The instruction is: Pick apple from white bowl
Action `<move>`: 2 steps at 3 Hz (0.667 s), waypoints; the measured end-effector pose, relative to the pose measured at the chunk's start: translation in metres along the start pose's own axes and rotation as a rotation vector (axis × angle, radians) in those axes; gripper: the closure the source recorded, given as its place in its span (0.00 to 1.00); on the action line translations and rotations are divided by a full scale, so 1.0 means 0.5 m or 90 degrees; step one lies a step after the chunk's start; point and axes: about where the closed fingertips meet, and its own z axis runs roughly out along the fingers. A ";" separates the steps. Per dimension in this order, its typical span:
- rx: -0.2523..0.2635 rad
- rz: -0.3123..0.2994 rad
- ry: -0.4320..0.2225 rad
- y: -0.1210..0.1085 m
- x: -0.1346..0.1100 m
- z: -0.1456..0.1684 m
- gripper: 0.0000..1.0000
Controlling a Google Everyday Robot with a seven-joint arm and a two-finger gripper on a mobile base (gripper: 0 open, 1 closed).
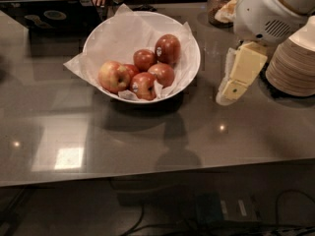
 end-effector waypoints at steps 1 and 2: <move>-0.030 -0.023 -0.068 -0.007 -0.064 0.023 0.00; -0.030 -0.023 -0.068 -0.007 -0.064 0.023 0.00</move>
Offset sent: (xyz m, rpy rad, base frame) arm 0.0079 0.0284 0.0023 0.0736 0.0116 0.0729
